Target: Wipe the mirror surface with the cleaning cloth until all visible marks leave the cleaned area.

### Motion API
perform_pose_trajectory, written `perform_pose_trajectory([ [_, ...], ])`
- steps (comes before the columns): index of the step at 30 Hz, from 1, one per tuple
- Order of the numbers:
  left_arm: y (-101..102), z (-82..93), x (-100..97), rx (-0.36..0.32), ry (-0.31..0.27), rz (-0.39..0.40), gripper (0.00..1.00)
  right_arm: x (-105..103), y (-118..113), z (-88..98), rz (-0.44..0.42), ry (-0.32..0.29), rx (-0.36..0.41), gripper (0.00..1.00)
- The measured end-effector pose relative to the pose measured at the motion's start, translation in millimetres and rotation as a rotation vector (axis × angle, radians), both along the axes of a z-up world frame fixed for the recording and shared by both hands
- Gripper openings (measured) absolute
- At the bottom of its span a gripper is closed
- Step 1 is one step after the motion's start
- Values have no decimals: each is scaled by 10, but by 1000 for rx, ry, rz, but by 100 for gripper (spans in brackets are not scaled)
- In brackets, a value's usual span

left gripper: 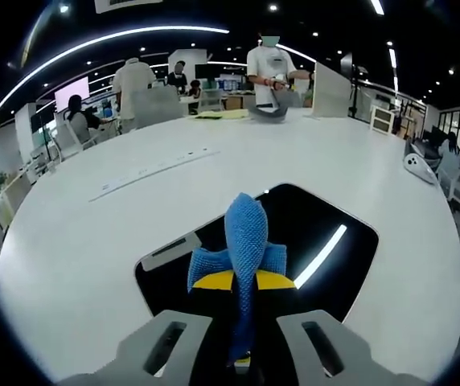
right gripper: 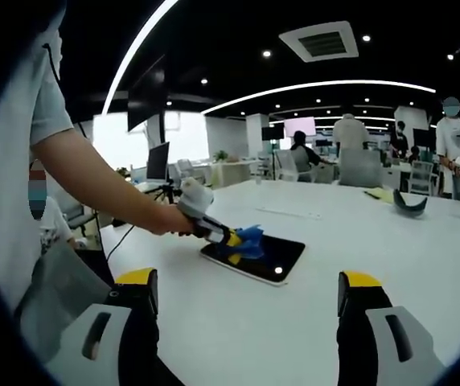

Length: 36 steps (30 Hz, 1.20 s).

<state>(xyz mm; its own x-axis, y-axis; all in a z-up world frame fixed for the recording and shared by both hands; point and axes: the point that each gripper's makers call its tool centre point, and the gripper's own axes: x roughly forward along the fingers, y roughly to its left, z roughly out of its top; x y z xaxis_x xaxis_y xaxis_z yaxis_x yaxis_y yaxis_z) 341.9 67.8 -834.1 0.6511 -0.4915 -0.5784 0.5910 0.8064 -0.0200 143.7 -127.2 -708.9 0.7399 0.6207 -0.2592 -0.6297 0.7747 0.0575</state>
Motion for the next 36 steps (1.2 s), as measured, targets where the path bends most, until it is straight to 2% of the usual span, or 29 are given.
perform_pose_trajectory([
  [36,264,-4,-65,3,-2,12,5,4,-2,-51,-5,-1,-37,92],
])
